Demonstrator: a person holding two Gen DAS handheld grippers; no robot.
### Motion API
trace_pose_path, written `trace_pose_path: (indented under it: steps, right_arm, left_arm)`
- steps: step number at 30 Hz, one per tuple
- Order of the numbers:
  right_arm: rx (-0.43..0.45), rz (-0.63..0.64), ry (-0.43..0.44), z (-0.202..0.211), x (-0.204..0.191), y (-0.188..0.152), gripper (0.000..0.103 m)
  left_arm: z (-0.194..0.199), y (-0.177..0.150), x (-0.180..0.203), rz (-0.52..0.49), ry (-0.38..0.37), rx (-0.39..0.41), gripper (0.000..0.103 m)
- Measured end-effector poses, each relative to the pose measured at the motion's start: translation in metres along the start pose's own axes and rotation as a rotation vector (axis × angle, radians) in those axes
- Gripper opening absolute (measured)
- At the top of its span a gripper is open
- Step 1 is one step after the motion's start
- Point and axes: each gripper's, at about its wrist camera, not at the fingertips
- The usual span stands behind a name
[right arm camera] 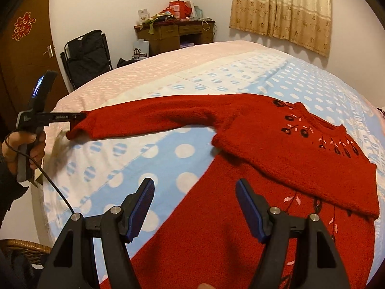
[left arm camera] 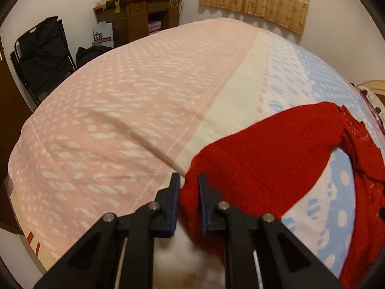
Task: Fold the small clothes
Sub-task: 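Lift the held sleeve with the left gripper and fold it across the chest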
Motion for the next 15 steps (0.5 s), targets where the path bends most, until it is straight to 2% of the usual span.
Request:
trace_pose_path:
  steps: [4, 8, 15]
  right_arm:
    - [0.004, -0.010, 0.007, 0.002, -0.003, -0.004, 0.071]
    - [0.008, -0.036, 0.008, 0.004, 0.000, -0.007, 0.071]
    - [0.006, -0.083, 0.011, 0.006, 0.008, -0.010, 0.071]
  left_arm:
    - [0.009, 0.001, 0.003, -0.028, 0.017, 0.004, 0.014]
    - [0.018, 0.002, 0.001, -0.017, -0.014, 0.016, 0.012]
    - [0.041, 0.023, 0.002, 0.084, -0.195, 0.053, 0.012]
Point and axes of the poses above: each gripper's, at about its wrist camera, not at the fingertips, and z roughly against the way its jaws point, x to its right, y to its top
